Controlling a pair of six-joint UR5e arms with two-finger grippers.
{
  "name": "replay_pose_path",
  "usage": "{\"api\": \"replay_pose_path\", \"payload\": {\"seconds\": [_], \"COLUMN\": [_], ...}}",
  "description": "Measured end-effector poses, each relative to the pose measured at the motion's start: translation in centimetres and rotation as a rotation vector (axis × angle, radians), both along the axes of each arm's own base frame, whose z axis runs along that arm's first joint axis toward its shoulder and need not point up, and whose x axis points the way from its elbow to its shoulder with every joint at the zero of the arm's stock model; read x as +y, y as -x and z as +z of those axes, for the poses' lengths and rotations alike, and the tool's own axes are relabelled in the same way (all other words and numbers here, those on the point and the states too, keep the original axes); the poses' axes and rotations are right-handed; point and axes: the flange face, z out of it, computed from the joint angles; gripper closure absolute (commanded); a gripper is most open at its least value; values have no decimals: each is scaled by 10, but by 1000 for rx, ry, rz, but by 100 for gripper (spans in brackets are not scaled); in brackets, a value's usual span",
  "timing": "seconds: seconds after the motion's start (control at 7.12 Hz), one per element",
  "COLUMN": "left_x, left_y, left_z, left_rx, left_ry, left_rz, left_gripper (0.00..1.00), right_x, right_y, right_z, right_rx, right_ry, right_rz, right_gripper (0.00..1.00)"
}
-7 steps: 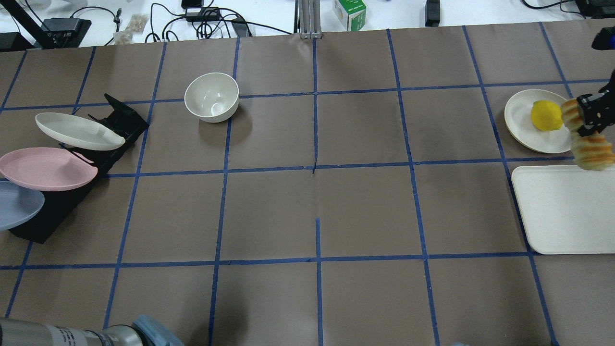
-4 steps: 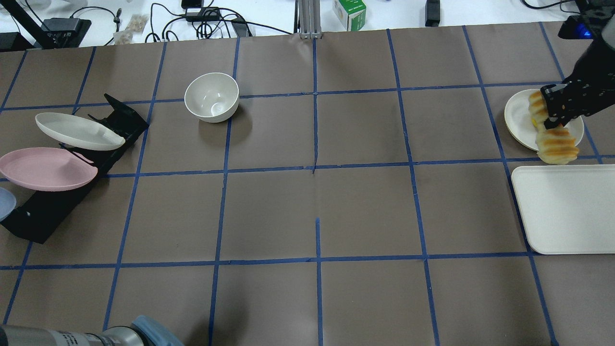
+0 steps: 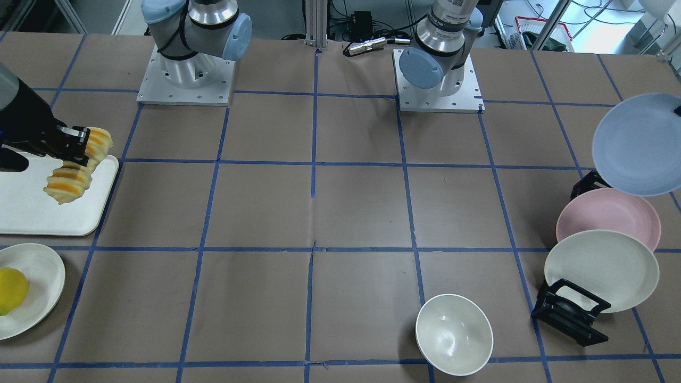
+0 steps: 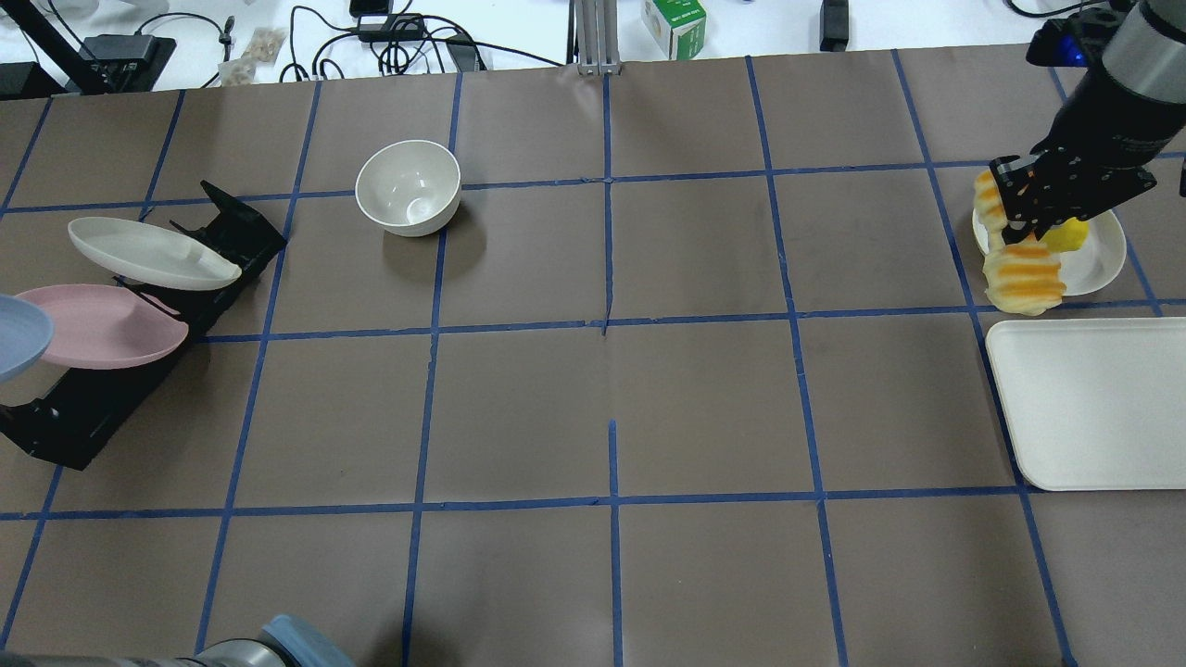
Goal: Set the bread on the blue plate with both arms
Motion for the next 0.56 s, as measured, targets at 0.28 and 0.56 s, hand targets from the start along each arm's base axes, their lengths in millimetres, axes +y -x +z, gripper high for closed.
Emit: {"api": "replay_pose_path", "payload": {"seconds": [0.28,0.56], "left_x": [-61,-110], "left_y": [80,178], "left_z": [-17,-64], "left_rx": [111,186], "left_ry": [95,181], "left_rz": [-136,-211], "left_gripper": [100,100], "right_x": [2,2], "right_y": [-13,-27], "right_z": [4,7], "right_rx": [1,-24], "right_ry": [9,18], "right_rz": [5,-30], "right_gripper": [100,100]}}
